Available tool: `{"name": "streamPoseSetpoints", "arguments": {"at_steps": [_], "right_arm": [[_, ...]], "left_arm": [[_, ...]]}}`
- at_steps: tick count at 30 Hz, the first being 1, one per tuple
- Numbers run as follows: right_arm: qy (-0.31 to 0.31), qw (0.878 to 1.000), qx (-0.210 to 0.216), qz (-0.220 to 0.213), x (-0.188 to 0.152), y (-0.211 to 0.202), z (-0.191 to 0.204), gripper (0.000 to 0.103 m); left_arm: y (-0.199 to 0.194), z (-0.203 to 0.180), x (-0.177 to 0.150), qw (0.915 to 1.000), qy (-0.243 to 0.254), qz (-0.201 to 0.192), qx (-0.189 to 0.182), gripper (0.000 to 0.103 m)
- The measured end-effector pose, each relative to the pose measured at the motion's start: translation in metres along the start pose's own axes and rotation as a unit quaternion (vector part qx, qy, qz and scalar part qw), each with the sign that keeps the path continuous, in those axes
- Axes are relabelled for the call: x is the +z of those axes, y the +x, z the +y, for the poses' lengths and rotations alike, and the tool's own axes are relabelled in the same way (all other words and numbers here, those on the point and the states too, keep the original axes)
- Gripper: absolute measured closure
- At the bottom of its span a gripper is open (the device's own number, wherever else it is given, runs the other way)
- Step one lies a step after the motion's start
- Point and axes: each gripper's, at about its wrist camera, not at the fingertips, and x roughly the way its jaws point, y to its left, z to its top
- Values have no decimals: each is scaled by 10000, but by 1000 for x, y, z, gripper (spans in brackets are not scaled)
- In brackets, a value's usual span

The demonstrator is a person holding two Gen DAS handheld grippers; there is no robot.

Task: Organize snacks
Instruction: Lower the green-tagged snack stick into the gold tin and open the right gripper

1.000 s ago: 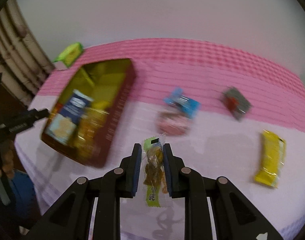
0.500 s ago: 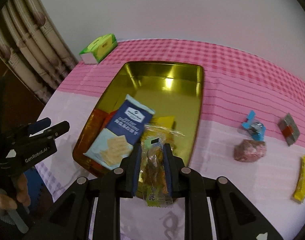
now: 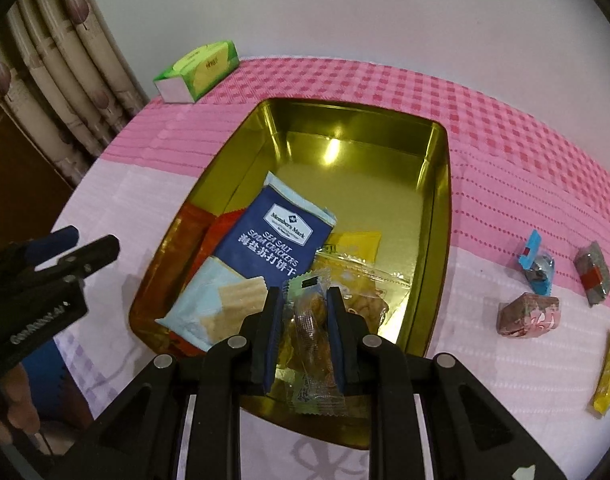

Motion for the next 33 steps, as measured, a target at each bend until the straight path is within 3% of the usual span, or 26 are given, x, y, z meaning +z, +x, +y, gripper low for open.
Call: {"name": "streamPoseSetpoints", "arguments": {"at_steps": [16,23,33], "right_arm": [[-87,9999,-83,-60,7,9,5,80],[-112,9999,-48,-86,4,4,6,64],[-84,9998,31,-199,3,-10,2,60]], "left_arm": [[4,2,0,9999,-113,76,-59,46],[5,1,0,9999,-119,73,-47,46],[6,-2,-1,10000,-51,60,-33,46]]}}
